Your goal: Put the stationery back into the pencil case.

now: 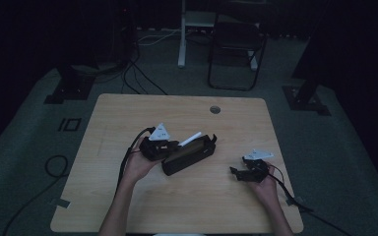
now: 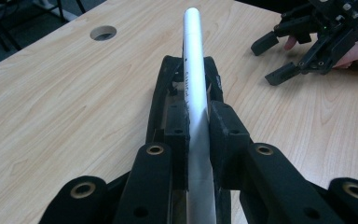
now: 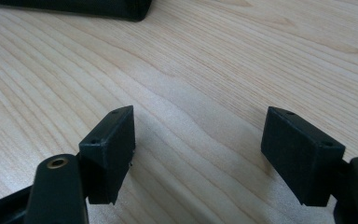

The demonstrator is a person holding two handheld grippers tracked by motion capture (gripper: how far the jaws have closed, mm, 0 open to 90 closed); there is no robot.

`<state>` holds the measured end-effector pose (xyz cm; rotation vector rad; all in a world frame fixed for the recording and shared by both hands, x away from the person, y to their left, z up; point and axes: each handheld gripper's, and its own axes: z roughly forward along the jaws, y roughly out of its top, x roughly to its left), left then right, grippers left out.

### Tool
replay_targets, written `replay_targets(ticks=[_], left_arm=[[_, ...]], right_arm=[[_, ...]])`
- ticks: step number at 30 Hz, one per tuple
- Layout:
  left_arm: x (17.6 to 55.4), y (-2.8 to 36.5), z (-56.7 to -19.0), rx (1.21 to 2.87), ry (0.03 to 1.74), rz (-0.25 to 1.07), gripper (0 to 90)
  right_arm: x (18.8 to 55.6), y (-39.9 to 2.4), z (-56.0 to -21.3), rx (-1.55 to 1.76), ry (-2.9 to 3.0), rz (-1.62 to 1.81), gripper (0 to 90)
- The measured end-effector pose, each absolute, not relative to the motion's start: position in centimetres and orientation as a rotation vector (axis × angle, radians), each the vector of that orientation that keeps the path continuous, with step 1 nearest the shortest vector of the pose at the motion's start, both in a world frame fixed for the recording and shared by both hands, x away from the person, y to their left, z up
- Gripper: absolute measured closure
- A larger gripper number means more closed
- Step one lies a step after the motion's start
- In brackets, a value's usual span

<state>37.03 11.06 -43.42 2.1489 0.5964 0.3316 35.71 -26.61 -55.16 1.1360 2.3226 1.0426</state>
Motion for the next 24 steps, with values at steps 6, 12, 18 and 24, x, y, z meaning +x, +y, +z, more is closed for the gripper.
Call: replay_targets(ticks=[6,12,18,24], left_arm=[[37.4,10.4,-43.9,2.156,0.598,0.332,78.8],[37.7,9.8,-44.4,2.167,0.605,0.339,78.7],[38.1,9.4,-45.1,2.194,0.612,0.324,78.6],[38.4,9.0,-45.6,2.213,0.615,0.314,78.5]], right_arm=[[35.7,-26.6,-55.2,1.135,2.323,1.042,25.6],[35.7,-26.6,-55.2,1.135,2.323,1.042,25.6],[35.7,-26.6,-55.2,1.133,2.322,1.042,25.6],[35.7,-26.6,-55.2,1.137,2.324,1.042,25.6]])
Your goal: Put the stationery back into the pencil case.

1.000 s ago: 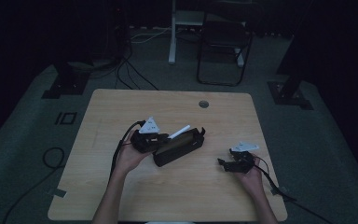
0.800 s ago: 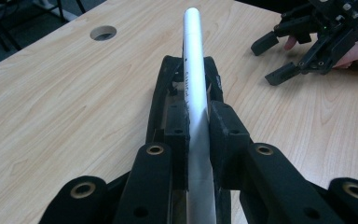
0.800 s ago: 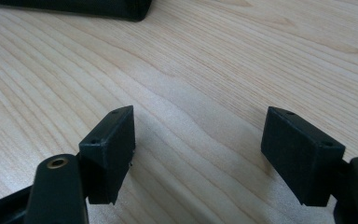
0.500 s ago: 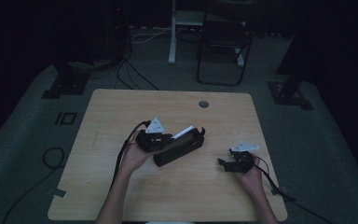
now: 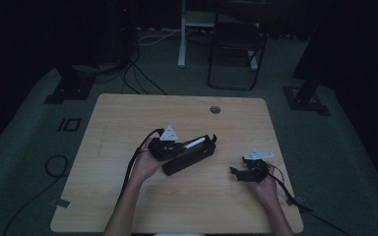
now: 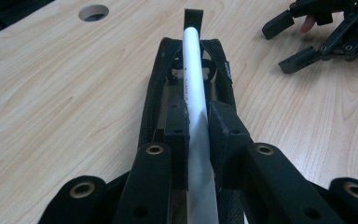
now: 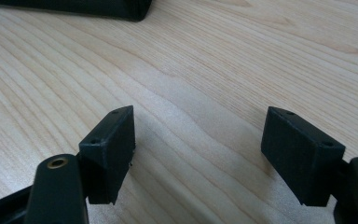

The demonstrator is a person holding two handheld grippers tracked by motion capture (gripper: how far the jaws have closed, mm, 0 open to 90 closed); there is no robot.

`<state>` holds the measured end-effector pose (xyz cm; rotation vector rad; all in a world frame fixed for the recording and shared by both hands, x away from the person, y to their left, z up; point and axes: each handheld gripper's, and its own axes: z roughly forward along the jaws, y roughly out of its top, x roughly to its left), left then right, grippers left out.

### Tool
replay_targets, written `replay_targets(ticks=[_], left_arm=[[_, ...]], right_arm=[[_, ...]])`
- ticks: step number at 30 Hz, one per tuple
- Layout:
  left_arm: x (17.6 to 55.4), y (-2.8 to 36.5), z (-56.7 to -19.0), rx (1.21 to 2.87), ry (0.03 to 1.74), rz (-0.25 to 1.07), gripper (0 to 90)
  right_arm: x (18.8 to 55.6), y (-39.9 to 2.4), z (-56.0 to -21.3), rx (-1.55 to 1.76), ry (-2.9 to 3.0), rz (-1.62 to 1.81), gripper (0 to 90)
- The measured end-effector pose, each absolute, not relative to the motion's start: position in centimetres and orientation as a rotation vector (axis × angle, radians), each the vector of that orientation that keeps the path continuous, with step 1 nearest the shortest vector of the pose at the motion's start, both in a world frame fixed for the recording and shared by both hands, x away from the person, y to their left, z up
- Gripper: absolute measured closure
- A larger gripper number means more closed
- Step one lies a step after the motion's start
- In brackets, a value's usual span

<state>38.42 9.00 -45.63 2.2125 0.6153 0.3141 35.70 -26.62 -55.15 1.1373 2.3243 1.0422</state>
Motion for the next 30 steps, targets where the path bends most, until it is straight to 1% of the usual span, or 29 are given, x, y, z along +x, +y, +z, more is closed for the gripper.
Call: replay_targets(ticks=[5,6,7,8,9,10,11,14,19,23,28,30], left_arm=[[38.7,8.8,-46.1,2.222,0.615,0.306,77.5],[38.7,8.8,-46.1,2.222,0.615,0.306,73.1],[38.7,8.8,-46.1,2.217,0.621,0.304,73.1],[38.7,8.8,-46.0,2.21,0.626,0.303,61.9],[38.7,8.9,-45.9,2.201,0.632,0.311,59.0],[38.7,9.0,-45.8,2.196,0.634,0.317,59.0],[38.5,9.2,-45.5,2.186,0.641,0.331,54.8],[38.2,10.0,-45.0,2.153,0.663,0.364,50.4],[37.8,11.2,-44.6,2.124,0.698,0.401,46.7],[37.5,13.2,-44.8,2.106,0.745,0.42,44.0],[37.5,14.9,-45.1,2.098,0.795,0.44,43.7],[37.6,16.0,-45.5,2.097,0.847,0.466,43.7]], right_arm=[[35.7,-26.6,-55.2,1.137,2.324,1.042,25.6],[35.7,-26.6,-55.2,1.137,2.324,1.042,25.6],[35.7,-26.6,-55.2,1.137,2.324,1.042,25.6],[35.7,-26.6,-55.2,1.137,2.324,1.042,25.6],[35.7,-26.6,-55.2,1.137,2.325,1.042,25.6],[35.7,-26.6,-55.2,1.137,2.325,1.042,25.6],[35.7,-26.6,-55.2,1.136,2.325,1.042,25.6],[35.7,-26.6,-55.2,1.132,2.324,1.043,25.5],[35.7,-26.6,-55.2,1.134,2.324,1.042,25.5],[35.7,-26.6,-55.2,1.135,2.324,1.042,25.5],[35.7,-26.6,-55.2,1.135,2.324,1.042,25.5],[35.7,-26.6,-55.2,1.136,2.324,1.042,25.5]])
